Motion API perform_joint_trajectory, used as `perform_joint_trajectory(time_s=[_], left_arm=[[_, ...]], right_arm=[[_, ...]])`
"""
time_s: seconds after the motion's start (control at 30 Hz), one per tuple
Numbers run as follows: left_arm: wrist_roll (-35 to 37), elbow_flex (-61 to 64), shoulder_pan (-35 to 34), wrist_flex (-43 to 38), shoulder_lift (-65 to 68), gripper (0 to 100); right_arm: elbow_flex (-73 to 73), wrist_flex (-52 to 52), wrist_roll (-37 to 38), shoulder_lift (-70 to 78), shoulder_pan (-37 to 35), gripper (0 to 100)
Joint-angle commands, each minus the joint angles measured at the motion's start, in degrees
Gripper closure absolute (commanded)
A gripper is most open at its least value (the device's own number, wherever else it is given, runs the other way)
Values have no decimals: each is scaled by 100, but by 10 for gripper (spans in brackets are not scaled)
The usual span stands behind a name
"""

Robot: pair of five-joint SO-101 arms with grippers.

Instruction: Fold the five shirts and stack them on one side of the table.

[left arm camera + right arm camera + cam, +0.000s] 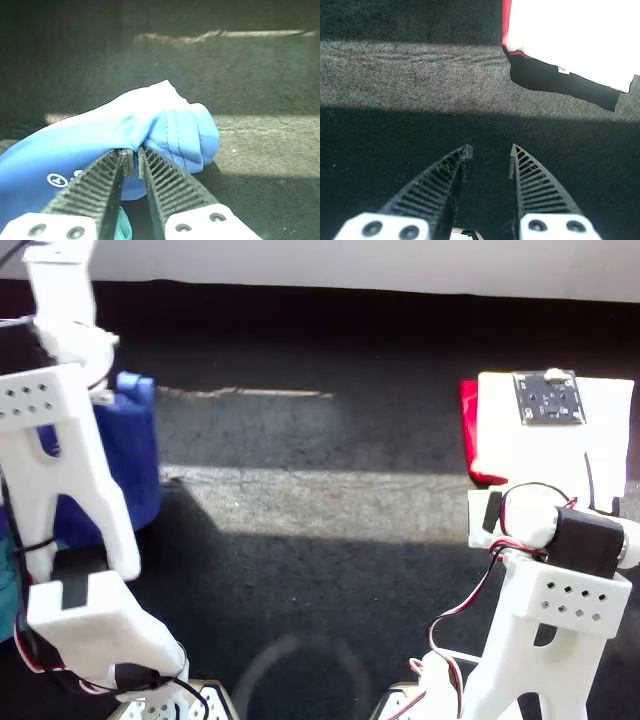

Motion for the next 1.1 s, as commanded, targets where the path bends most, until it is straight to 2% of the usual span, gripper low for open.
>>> perform_joint_trajectory(time_s=[0.0,0.2,0.27,0.43,0.53,0.67,0.83,0.97,1.07], left_arm=[[53,-259,919,35,-927,991],[53,-295,2457,35,-1930,991],[53,-286,2774,35,-2246,991],[53,-268,2879,35,-2800,991],[114,-259,2686,35,-3055,991],[404,92,1965,44,-3292,991],[369,1736,268,35,-3565,991],[-220,3442,-1165,-62,-3512,991],[-721,4796,-2237,-791,-3389,991]], right_arm=[[145,-154,0,-101,13,875],[101,-171,0,-101,13,875],[127,-171,0,-101,13,875],[136,-171,0,-101,13,875],[136,-171,0,-101,4,875],[119,-171,0,-101,4,875],[101,-171,0,-101,-13,875],[127,-321,0,-101,-22,875],[136,-532,0,-101,-31,875]])
